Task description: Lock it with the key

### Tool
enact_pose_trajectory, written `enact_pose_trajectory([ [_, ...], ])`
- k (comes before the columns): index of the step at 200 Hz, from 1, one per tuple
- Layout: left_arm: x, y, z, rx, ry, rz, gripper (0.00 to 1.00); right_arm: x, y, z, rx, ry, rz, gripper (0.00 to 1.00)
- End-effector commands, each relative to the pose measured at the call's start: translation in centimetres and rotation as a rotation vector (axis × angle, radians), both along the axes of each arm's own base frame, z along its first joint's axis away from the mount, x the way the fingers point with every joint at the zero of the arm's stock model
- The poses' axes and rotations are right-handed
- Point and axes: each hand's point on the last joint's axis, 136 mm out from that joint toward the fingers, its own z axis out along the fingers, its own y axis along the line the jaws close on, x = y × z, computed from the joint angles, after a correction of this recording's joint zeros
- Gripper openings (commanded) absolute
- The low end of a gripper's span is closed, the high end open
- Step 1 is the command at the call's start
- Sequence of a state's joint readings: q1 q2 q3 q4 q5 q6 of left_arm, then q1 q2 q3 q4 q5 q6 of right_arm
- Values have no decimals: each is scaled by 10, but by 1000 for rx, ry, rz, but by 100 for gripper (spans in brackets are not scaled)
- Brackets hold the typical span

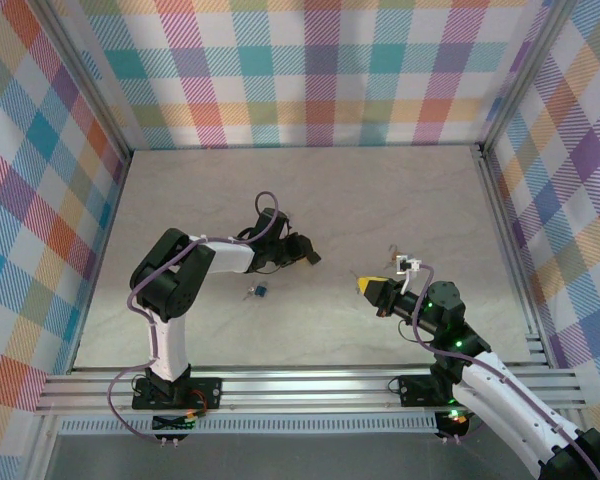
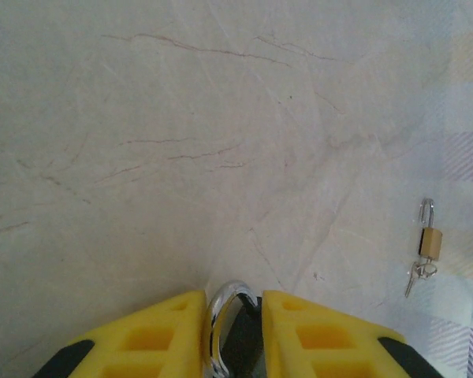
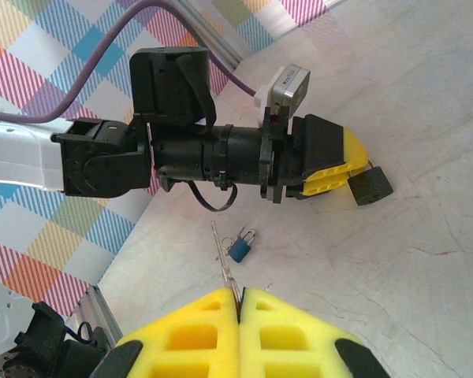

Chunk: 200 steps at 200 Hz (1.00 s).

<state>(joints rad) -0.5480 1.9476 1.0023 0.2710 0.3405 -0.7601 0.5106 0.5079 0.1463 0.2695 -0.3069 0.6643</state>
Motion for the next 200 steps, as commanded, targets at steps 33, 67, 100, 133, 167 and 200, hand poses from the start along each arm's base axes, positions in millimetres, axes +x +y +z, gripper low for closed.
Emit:
enact_pose_trajectory([
  [33,14,7,12,7,-16,9,31,7,-1,7,-11,0,-23,0],
  [67,30,16,35,2,-53,29,37,14,0,1,-35,43,-40,0],
  [100,40,23,63,28,-109,34,47,20,4,1,-45,69,-43,0],
  [133,43,25,117,82,-209,-12,55,36,8,-5,-91,140,-69,0],
  [167,30,37,177,195,-336,-35,65,54,16,-10,-124,189,-79,0],
  [200,5,46,220,260,-420,-47,81,68,24,-14,-145,235,-79,0],
])
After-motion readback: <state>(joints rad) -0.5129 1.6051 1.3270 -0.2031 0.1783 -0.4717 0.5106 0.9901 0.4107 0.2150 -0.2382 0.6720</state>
